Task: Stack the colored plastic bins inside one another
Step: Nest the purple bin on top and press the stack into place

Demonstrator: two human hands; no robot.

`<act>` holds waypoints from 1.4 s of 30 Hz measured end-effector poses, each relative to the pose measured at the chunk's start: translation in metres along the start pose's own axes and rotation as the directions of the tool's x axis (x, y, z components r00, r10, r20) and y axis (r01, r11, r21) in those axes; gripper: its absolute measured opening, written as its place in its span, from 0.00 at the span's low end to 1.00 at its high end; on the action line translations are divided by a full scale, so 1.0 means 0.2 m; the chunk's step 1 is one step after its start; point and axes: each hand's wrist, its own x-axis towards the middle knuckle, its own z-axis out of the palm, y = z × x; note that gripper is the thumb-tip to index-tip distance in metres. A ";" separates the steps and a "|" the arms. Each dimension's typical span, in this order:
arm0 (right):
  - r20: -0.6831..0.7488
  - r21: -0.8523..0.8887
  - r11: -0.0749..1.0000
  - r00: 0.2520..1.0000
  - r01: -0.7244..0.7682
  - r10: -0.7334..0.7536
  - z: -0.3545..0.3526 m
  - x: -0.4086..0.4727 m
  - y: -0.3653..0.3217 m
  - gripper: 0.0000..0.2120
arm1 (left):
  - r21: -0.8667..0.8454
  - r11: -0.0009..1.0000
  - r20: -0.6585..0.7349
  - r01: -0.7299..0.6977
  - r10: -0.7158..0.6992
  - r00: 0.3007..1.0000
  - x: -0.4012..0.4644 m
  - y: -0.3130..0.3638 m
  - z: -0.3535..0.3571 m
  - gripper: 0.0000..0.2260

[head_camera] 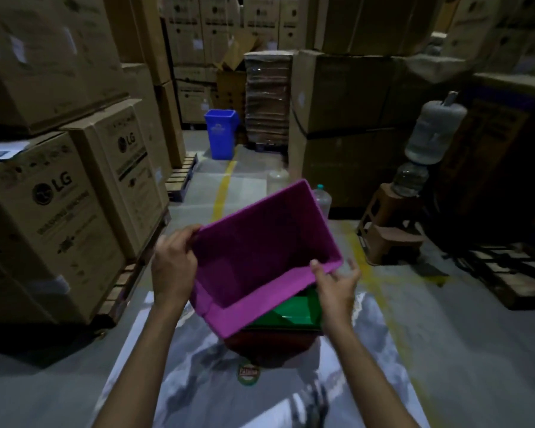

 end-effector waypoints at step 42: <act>0.083 -0.618 0.763 0.980 0.192 -0.179 -0.12 0.47 0.08 0.37 | 0.095 0.881 0.129 0.463 -0.472 0.872 -0.21 -0.02 0.51 0.15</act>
